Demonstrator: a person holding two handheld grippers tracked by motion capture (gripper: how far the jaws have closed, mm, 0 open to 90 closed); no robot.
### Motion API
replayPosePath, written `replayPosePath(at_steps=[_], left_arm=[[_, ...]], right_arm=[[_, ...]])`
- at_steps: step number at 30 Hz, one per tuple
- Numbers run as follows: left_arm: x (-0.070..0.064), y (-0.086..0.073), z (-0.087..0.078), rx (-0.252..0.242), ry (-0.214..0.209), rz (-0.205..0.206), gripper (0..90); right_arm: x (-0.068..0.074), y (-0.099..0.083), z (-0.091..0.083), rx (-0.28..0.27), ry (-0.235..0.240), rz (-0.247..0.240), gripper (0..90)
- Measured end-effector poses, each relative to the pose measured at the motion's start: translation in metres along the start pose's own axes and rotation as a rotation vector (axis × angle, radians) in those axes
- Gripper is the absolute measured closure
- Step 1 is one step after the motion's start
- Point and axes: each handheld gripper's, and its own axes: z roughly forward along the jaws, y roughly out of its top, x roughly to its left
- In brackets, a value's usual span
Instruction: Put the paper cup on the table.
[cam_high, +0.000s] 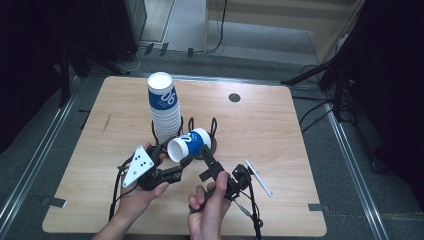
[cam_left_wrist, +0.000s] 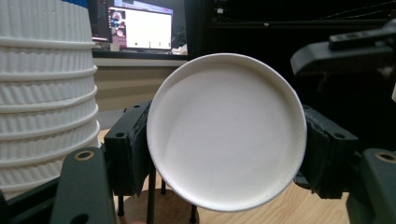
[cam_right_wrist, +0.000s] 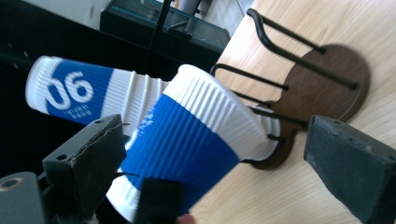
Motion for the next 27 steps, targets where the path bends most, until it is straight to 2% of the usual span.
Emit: replayPosePath(at_steps=[7,9,14,15,18,21,27], left_arm=[[-0.004,-0.001,0.001,-0.010,-0.005,0.021,29.3],[-0.004,-0.001,0.001,-0.012,-0.008,0.029,29.3],[-0.008,-0.002,0.002,-0.024,-0.021,0.047,29.3],[-0.008,-0.002,0.002,-0.024,-0.021,0.047,29.3],[-0.010,-0.004,0.002,-0.031,-0.038,0.051,29.3],[-0.011,-0.004,0.002,-0.038,-0.045,0.050,29.3],[-0.012,-0.004,0.002,-0.039,-0.051,0.062,29.3]], right_arm=[[0.002,0.001,0.004,0.047,0.030,0.145,5.0],[0.001,0.001,0.005,0.048,0.030,0.150,4.9],[-0.003,0.002,0.009,0.074,0.033,0.235,4.5],[-0.003,0.002,0.009,0.074,0.033,0.235,4.5],[-0.006,0.005,0.013,0.098,0.056,0.289,4.3],[-0.008,0.005,0.016,0.110,0.038,0.312,4.3],[-0.011,0.006,0.021,0.126,0.049,0.360,4.4]])
